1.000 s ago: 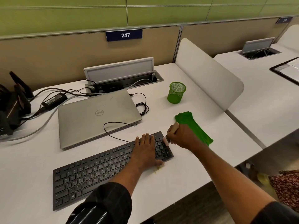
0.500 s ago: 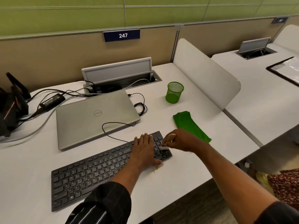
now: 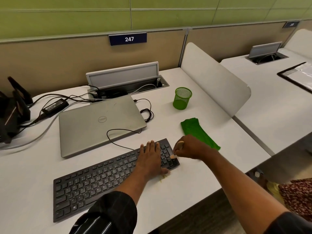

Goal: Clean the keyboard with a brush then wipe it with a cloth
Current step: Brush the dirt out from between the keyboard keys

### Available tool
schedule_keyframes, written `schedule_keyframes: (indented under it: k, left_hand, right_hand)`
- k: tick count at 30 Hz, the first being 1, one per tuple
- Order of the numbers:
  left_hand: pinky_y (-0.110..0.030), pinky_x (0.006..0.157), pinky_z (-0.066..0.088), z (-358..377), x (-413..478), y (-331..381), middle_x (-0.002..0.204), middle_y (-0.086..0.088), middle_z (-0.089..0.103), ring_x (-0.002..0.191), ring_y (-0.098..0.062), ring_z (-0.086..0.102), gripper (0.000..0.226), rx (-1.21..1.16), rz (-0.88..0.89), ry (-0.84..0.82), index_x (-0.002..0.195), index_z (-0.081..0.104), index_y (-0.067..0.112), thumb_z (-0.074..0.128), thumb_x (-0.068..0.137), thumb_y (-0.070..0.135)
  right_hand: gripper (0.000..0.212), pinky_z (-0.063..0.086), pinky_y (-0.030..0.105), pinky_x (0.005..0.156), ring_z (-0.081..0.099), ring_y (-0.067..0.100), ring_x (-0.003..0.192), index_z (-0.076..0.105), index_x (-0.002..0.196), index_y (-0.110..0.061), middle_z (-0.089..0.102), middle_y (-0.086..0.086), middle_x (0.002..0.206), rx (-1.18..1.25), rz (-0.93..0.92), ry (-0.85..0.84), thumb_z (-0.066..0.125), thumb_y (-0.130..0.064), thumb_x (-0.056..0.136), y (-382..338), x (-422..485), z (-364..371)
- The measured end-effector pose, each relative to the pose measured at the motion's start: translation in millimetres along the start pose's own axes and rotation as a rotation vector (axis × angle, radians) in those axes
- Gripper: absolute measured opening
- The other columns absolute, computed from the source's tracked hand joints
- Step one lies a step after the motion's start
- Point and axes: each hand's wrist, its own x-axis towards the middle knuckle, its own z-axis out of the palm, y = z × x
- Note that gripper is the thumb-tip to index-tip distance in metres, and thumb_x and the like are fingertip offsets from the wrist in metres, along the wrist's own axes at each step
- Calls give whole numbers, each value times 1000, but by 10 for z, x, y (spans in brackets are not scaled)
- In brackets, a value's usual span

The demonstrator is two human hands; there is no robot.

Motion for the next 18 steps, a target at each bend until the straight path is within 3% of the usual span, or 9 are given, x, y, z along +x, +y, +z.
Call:
schedule_keyframes:
  k: [3,6,8,11,13,16,18]
  left_hand:
    - [-55,125,-1,6,2,-8,168,-20,-4,156,-35,-5,126,-4,0,6,160,-6,4,61,81,77]
    - [-54,125,-1,20,4,-5,168,-20,-3,156,-35,-4,125,-3,1,11,160,-5,4,60,81,77]
    - [-54,125,-1,18,3,-10,168,-20,-3,156,-35,-4,125,-2,0,15,160,-5,4,60,82,77]
    - [-54,125,-2,19,2,-7,168,-20,-3,156,-36,-4,125,-2,0,18,160,-5,4,60,81,77]
    - [-53,125,-2,12,5,1,168,-20,-3,156,-35,-4,125,-2,1,19,160,-5,4,60,81,77]
    - [-53,125,-2,9,4,-13,168,-20,-3,156,-35,-4,125,-8,-2,20,160,-5,5,61,82,76]
    - [-53,125,-1,11,6,-14,168,-20,-3,156,-36,-4,125,-1,1,13,160,-5,5,61,82,76]
  right_hand:
    - [17,58,39,73,69,17,78,78,83,-11,76,2,86,-60,-3,48,64,-17,79,53,26,-32]
    - [14,57,28,71,69,5,76,80,84,-11,77,-8,86,102,6,115,67,-13,80,-40,-22,-48]
    - [11,57,22,71,69,-2,78,80,81,-12,76,-12,87,197,9,66,69,-10,79,-100,-45,-27]
    - [29,60,34,75,72,10,82,72,59,-38,77,-2,90,163,38,-45,68,-14,76,-55,-49,45]
    - [24,60,43,73,72,18,80,72,61,-31,76,4,88,87,47,-20,67,-14,77,23,-40,47]
    - [14,58,45,71,69,23,77,75,79,-10,73,8,84,-2,68,55,64,-19,79,57,-2,3]
    - [18,60,42,69,70,19,73,77,79,-13,74,3,82,107,99,53,65,-26,72,26,-13,-33]
